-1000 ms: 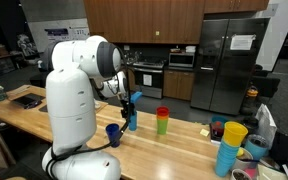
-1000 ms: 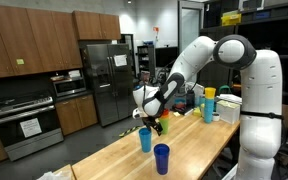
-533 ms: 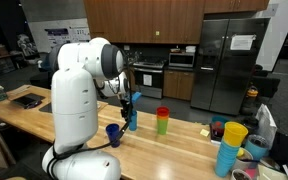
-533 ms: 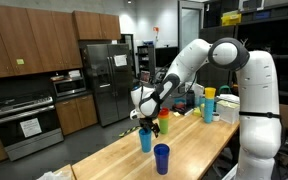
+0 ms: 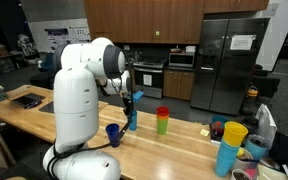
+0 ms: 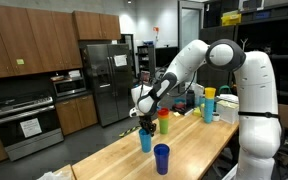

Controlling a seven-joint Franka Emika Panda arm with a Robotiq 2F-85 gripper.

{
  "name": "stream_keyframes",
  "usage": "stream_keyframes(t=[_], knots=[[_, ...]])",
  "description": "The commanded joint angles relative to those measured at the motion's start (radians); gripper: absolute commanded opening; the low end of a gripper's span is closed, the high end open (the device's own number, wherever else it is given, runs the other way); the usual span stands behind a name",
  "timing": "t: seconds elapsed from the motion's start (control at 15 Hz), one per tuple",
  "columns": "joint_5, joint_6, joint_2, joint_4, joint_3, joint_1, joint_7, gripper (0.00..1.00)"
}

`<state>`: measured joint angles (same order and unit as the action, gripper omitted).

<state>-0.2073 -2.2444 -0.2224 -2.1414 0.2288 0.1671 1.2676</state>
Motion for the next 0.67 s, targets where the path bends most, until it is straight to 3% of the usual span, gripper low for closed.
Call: stream_keyframes(t=[0.0, 0.13, 0.6], knots=[[0.045, 0.000, 0.002, 0.020, 0.002, -0.020, 0.050, 0.13], [0.061, 0.001, 0.001, 0.024, 0.002, -0.025, 0.066, 0.01], [0.118, 0.013, 0.018, 0.038, 0.002, -0.040, 0.113, 0.01]])
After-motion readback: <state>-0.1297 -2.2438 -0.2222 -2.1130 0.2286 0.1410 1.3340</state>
